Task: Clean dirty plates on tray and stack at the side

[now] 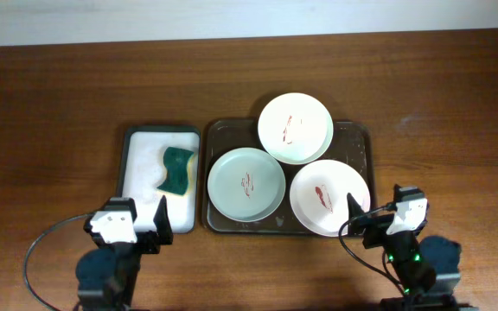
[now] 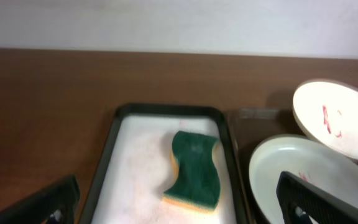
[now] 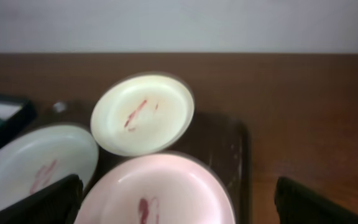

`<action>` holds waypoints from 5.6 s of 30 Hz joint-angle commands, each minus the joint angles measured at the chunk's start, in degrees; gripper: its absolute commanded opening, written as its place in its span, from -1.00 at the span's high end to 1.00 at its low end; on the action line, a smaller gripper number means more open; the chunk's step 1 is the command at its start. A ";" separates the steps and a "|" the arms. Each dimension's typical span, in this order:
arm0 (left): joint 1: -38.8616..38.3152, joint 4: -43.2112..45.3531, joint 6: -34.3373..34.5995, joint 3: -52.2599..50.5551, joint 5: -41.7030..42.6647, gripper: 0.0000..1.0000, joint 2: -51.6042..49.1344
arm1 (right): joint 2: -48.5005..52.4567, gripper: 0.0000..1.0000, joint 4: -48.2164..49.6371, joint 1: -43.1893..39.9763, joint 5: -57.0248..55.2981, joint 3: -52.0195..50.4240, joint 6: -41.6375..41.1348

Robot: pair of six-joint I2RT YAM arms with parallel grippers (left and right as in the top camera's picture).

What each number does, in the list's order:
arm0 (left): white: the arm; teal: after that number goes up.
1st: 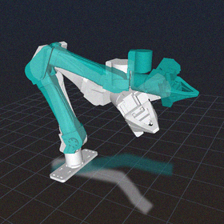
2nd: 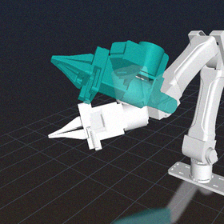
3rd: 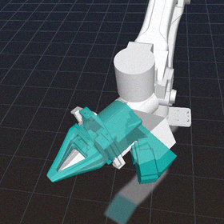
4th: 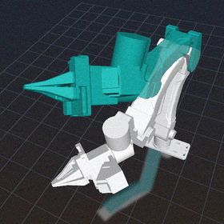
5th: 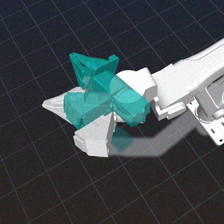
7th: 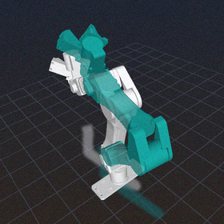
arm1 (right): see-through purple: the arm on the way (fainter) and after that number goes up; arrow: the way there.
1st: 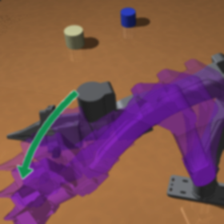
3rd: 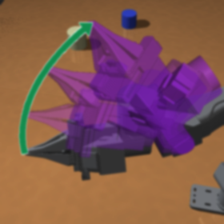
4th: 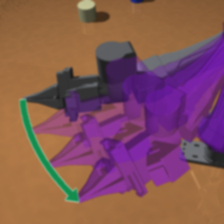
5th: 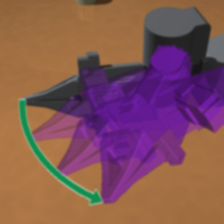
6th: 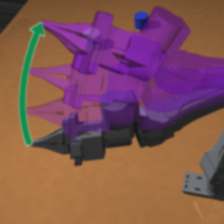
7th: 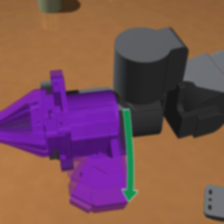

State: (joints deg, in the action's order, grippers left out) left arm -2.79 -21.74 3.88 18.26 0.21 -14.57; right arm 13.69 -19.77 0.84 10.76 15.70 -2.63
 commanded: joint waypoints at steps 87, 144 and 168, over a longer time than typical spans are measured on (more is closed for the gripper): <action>-17.49 -6.27 27.71 36.98 13.66 1.00 -72.72 | 92.80 0.89 -5.44 26.91 2.08 47.63 -9.94; -33.90 -10.25 45.75 39.98 -22.16 1.00 -86.55 | 92.80 0.92 -5.53 26.91 2.08 47.63 -9.92; -39.32 -14.38 53.94 42.69 -9.09 1.00 -87.08 | 92.80 0.92 -5.51 26.88 2.08 47.63 -9.92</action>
State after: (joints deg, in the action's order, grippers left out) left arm -40.27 -36.16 55.81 60.34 -10.31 -99.09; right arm 106.19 -25.26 27.27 12.91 62.28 -12.19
